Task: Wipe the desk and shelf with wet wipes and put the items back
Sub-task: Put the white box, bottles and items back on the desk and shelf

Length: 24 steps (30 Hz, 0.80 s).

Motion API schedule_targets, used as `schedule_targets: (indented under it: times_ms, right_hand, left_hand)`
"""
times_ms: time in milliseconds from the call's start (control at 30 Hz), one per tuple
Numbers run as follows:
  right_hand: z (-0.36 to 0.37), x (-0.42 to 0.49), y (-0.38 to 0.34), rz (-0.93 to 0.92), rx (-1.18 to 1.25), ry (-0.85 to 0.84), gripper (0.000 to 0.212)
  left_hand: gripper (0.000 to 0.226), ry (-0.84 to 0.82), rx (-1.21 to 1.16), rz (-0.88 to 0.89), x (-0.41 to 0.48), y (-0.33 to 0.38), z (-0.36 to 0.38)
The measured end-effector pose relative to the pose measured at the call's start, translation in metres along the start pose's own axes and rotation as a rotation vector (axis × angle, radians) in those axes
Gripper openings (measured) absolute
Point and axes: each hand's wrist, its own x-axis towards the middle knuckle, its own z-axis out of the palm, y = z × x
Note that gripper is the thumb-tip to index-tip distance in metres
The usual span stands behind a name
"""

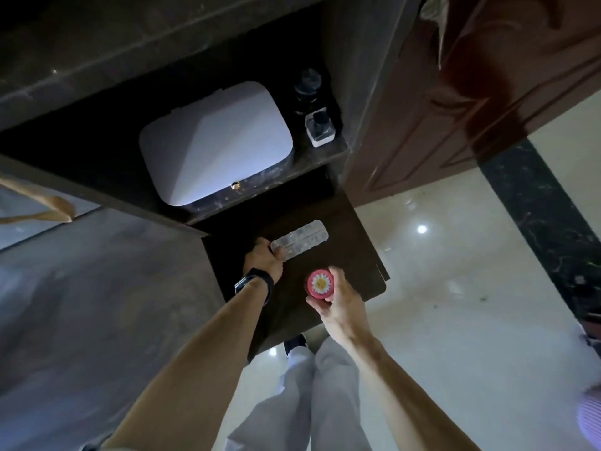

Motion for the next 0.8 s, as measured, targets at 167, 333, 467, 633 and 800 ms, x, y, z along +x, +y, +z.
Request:
schedule_targets:
  times_ms: [167, 333, 467, 633, 800]
  right_hand:
    - [0.004, 0.0, 0.003, -0.004, -0.089, -0.029, 0.074]
    - [0.004, 0.0, -0.003, 0.035, -0.165, -0.089, 0.08]
    - [-0.014, 0.006, -0.015, 0.108, -0.272, -0.27, 0.098]
    - [-0.061, 0.006, -0.047, 0.08, -0.477, -0.347, 0.078]
    - [-0.121, -0.005, -0.112, -0.029, -0.516, -0.306, 0.05]
  left_hand:
    - [0.033, 0.083, 0.184, -0.012, -0.003, -0.002, 0.006]
    - [0.032, 0.117, 0.302, -0.016, -0.006, 0.0, 0.006]
    - [0.036, 0.1, 0.271, -0.048, -0.013, 0.002, -0.001]
    - [0.037, 0.029, 0.138, -0.052, -0.055, 0.012, -0.024]
    - [0.034, 0.012, 0.175, 0.141, -0.116, 0.019, -0.07]
